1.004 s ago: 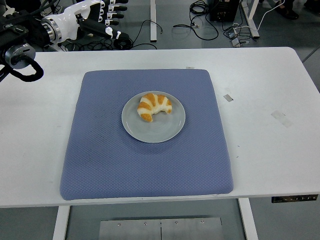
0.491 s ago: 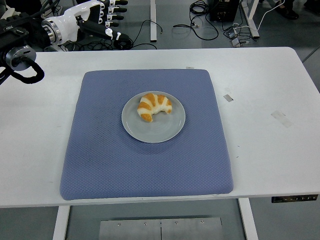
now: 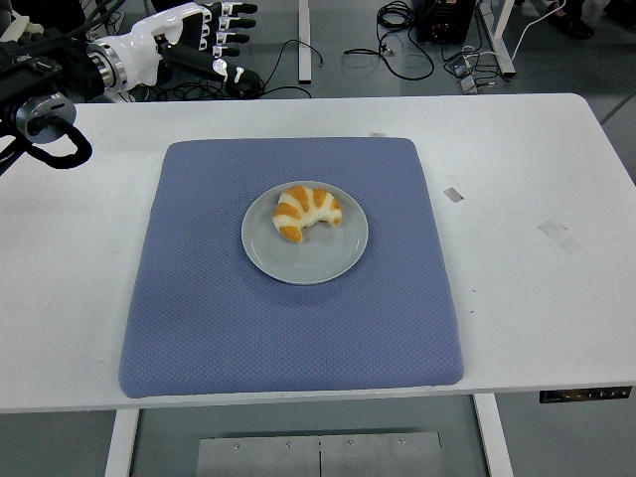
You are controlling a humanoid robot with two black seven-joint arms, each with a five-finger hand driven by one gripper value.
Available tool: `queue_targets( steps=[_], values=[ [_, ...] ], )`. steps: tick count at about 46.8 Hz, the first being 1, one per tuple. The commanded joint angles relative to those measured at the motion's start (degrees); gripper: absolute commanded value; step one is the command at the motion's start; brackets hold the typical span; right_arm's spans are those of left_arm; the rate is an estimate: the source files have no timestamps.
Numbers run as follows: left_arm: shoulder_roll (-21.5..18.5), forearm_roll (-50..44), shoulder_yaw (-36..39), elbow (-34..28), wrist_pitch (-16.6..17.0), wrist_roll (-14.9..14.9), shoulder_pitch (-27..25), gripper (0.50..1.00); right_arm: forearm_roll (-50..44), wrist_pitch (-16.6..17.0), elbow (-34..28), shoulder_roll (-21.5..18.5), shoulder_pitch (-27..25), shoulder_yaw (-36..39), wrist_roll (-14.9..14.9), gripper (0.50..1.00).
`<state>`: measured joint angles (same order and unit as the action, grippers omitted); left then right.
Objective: Place the bread on the table
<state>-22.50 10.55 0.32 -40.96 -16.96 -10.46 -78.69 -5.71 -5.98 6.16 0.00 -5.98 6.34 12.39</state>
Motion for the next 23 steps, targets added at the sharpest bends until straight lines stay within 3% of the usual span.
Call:
queue_targets(
  steps=[1,23],
  values=[
    [0.0,0.09,-0.76,0.0,0.0,-0.09,0.29,0.978,0.0,0.01,-0.01,0.0,0.0,0.08,0.01,1.0],
    [0.35,0.09,-0.93,0.0,0.0,0.0,0.82,0.978,0.0,0.01,-0.01,0.0,0.0,-0.01,0.09,1.0]
  ],
)
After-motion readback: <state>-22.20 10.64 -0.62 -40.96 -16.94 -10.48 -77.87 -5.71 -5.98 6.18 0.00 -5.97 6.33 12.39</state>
